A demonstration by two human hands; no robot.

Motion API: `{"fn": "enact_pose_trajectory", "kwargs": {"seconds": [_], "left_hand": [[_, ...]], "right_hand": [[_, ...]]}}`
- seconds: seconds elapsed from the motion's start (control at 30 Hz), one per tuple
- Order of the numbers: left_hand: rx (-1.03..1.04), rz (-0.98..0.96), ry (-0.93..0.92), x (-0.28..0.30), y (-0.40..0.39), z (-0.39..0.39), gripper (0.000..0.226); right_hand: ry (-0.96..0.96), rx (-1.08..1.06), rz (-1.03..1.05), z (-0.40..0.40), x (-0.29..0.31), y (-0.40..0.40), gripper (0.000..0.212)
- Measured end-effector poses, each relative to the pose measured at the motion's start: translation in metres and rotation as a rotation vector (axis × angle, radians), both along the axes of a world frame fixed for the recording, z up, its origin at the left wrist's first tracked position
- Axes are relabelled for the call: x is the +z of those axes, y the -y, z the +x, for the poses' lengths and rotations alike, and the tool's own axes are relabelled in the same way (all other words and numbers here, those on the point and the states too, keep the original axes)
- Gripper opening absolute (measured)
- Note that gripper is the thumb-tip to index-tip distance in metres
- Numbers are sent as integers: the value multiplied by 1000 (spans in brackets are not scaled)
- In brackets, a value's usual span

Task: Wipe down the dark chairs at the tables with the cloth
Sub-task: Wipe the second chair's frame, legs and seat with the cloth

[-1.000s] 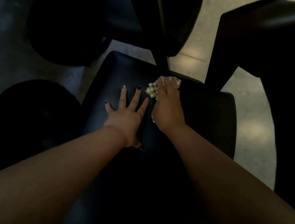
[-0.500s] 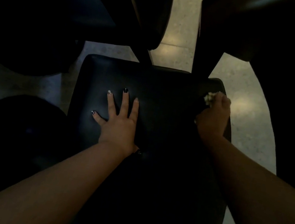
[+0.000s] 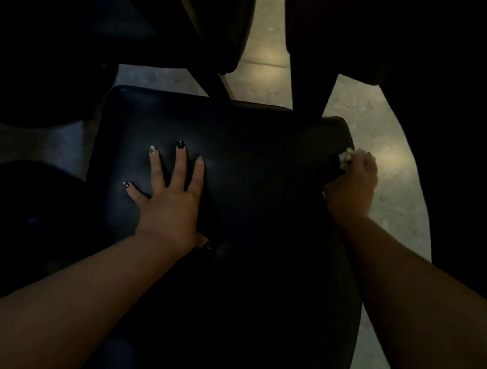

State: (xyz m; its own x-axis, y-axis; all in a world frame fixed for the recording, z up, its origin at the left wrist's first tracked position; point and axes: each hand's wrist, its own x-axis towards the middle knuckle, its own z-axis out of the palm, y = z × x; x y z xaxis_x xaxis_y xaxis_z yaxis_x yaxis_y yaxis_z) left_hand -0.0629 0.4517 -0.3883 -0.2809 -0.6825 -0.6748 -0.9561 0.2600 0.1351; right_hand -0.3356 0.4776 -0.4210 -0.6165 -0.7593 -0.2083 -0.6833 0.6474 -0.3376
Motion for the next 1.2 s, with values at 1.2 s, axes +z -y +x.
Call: {"fn": "enact_pose_trajectory", "kwargs": {"seconds": [1.2], "left_hand": [[18, 65, -31, 23, -2, -2, 140]], "right_hand": [[97, -1123, 171, 114, -4, -201, 68]]}}
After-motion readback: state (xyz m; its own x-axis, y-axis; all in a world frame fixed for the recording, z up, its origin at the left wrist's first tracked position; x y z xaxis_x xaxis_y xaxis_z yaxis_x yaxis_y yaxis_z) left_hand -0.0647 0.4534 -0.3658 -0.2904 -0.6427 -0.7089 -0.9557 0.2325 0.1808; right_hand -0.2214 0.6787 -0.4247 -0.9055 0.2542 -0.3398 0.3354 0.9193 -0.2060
